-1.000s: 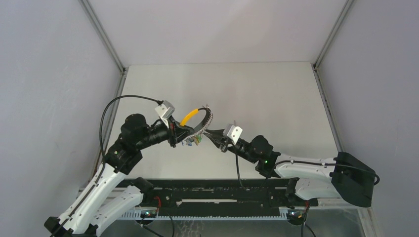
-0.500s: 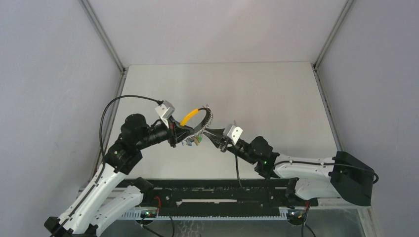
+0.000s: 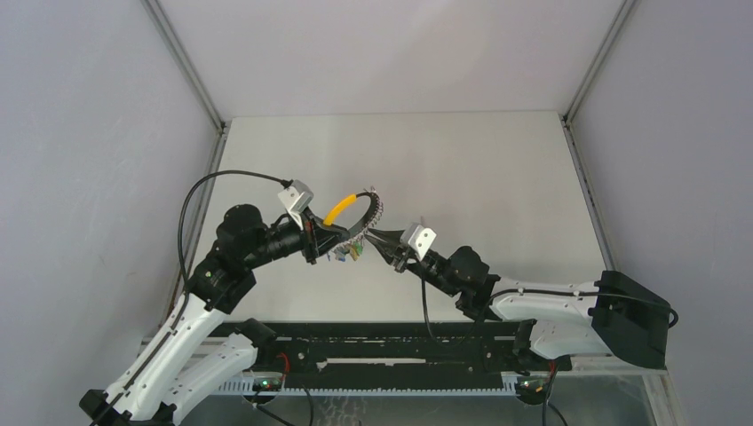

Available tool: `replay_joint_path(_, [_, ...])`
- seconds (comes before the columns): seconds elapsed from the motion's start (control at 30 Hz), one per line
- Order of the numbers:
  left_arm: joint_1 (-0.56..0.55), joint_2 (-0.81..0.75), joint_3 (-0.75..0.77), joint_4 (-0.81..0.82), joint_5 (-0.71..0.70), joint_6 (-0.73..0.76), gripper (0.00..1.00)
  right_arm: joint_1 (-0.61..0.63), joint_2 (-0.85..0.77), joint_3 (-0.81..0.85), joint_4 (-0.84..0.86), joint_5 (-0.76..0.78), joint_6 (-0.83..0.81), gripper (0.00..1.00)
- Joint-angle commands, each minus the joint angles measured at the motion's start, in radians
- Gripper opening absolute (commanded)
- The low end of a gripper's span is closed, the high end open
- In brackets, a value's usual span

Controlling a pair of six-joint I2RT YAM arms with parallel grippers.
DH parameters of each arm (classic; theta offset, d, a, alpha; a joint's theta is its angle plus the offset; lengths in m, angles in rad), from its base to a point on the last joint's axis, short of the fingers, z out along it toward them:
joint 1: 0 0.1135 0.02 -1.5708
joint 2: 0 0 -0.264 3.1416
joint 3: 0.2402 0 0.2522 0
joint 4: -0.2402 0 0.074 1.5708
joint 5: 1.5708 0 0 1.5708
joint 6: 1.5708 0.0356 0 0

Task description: Put the keys on the keyring

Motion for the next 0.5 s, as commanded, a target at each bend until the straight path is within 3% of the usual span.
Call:
replay_joint_path(0.0, [0.002,-0.012,0.016,0.080,0.014,-0.011,0.00,0.011,0.000,0.039,0.055,0.028,-0.012,0.16])
replay_joint_path(0.47, [0.000,-0.021,0.011,0.082,-0.004,-0.023,0.00,0.024,0.029,0.048,0.075,0.081,-0.004,0.16])
